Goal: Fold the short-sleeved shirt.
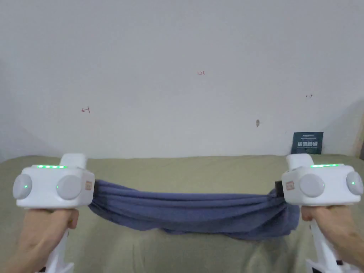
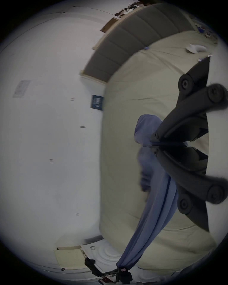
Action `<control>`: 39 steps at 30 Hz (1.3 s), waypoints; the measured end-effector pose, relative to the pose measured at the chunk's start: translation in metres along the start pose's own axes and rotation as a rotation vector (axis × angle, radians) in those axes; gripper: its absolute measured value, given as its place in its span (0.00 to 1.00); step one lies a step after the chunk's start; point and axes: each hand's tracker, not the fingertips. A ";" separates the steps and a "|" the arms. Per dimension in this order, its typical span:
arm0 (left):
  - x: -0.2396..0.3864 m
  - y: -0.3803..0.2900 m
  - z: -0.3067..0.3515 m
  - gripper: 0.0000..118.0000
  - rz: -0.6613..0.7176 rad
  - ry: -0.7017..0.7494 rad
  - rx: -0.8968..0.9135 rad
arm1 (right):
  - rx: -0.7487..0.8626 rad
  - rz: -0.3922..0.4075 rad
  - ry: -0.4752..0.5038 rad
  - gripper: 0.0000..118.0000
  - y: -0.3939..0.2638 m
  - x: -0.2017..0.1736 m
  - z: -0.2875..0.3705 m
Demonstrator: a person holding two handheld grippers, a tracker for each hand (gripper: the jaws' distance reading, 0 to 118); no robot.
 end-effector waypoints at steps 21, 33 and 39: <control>-0.057 -0.283 0.130 0.00 0.080 -0.118 -0.318 | -0.235 -0.059 0.072 0.05 -0.290 0.000 0.166; -0.054 -0.268 0.172 1.00 0.042 -0.106 -0.146 | -0.098 -0.123 0.065 0.96 -0.269 0.008 0.217; -0.019 -0.225 0.242 0.99 0.041 -0.114 0.153 | 0.235 -0.126 0.075 0.93 -0.231 -0.015 0.276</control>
